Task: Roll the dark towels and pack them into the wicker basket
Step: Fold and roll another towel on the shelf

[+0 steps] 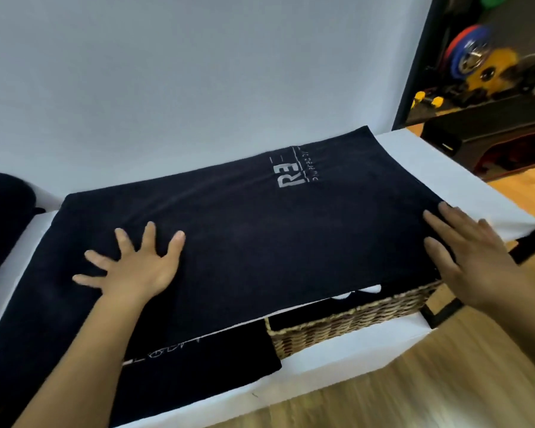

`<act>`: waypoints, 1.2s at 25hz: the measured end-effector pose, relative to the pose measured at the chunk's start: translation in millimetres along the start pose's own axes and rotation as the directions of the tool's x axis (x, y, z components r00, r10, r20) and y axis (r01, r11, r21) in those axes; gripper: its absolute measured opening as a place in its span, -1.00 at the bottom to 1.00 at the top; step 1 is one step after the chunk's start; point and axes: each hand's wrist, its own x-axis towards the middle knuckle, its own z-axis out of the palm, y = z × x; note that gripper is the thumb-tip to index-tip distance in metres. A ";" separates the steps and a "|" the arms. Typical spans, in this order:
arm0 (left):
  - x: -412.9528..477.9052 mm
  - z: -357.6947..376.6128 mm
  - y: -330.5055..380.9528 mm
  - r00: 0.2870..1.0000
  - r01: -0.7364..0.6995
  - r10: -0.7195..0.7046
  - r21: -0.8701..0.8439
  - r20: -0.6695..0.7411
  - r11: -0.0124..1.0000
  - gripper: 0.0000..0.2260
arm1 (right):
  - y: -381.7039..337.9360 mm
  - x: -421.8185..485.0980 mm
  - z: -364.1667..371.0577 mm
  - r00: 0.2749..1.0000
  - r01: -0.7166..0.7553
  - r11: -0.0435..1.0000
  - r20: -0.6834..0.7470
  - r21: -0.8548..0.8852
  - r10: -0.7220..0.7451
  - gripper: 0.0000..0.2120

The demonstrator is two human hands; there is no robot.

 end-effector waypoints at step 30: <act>72.1 27.6 432.3 -0.234 -0.972 0.971 -0.040 0.055 -0.232 -0.77 | 19.8 27.4 -70.6 0.875 -0.473 0.794 0.100 0.381 0.474 -0.85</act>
